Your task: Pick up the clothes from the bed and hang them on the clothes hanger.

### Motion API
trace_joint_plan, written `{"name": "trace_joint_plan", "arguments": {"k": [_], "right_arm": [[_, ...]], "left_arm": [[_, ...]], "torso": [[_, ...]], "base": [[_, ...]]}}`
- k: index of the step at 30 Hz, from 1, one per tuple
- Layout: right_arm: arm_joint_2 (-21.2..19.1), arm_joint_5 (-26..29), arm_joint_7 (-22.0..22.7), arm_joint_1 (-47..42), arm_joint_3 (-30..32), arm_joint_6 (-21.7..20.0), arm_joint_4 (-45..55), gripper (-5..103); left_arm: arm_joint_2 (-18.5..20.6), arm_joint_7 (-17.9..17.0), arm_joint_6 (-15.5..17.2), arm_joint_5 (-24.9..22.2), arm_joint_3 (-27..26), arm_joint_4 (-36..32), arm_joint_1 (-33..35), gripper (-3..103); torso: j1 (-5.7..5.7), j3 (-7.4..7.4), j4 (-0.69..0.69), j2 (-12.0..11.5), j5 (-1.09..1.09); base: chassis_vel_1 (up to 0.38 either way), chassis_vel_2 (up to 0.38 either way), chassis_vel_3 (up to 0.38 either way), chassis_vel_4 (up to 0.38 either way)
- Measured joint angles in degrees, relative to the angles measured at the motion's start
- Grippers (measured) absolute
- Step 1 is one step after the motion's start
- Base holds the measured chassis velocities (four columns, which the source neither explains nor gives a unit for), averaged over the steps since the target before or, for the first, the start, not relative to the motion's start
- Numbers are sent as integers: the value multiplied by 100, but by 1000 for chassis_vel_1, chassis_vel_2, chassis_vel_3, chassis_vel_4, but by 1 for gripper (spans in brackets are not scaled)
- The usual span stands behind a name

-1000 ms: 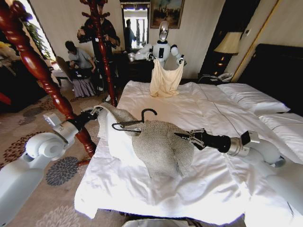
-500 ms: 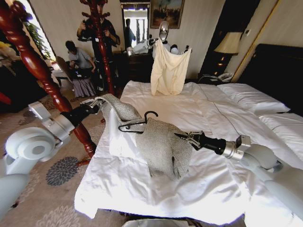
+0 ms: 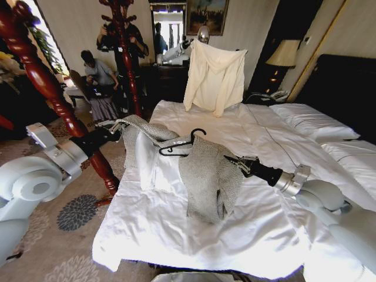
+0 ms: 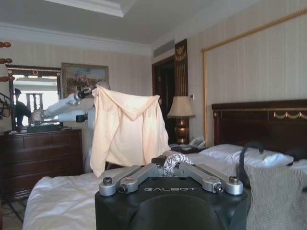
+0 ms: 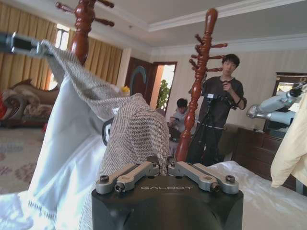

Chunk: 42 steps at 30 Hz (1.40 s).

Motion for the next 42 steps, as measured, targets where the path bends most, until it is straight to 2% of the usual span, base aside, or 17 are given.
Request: {"name": "trace_joint_plan", "arguments": {"k": [4,11,18,21,27,30,32,33,35,38,42], "right_arm": [[101,647,182,-5,-20,93,225,3],[181,822,133,-236,-207,137,594,3],[334,368,102,-258,-650,81,695,3],[359,146,117,-136,-852,48,527,3],[481,-690,-8,208,-1278,26,-42,3],[550,-787,-76,370,-1495,67,-208,3],[634,-699,-86,567,-1683,81,-267,3],[734,-512,-89,789,-1880,96,-294,3],[759,-453,-90,843,-1928,100,-298,3],[940,131,-122,1210,-2220,129,-269,3],[985,481,-196,1293,-2241,144,-216,3]], "left_arm": [[-158,-1,59,389,248,-146,164,3],[-191,-1,21,420,445,-211,166,3],[-132,-1,-55,415,653,-102,-41,3],[-122,1,-65,403,730,-60,-147,3],[-223,50,-68,269,629,-75,-374,3],[-253,51,-68,174,654,-43,-442,3],[-278,75,-67,224,766,-42,-409,3],[-327,97,-66,403,976,-58,-350,3],[-342,102,-66,463,1042,-64,-335,3],[-500,157,-41,1037,1660,-99,-219,3],[-514,171,-20,1297,1964,-51,-172,3]], "torso": [[0,0,0,0,-1],[0,0,0,0,-1],[0,0,0,0,0],[0,0,0,0,-2],[0,0,0,0,0],[0,0,-2,0,1],[0,0,-2,0,1],[0,0,1,0,0],[0,0,2,0,-1],[0,0,0,0,0],[0,1,-1,1,-1]], "base": [[0,0,0,0],[0,0,0,0],[0,0,0,0],[0,0,0,0],[0,0,0,0],[0,0,0,0],[0,0,0,0],[0,0,0,0],[0,0,0,0],[0,0,0,0],[0,0,0,0]]}}
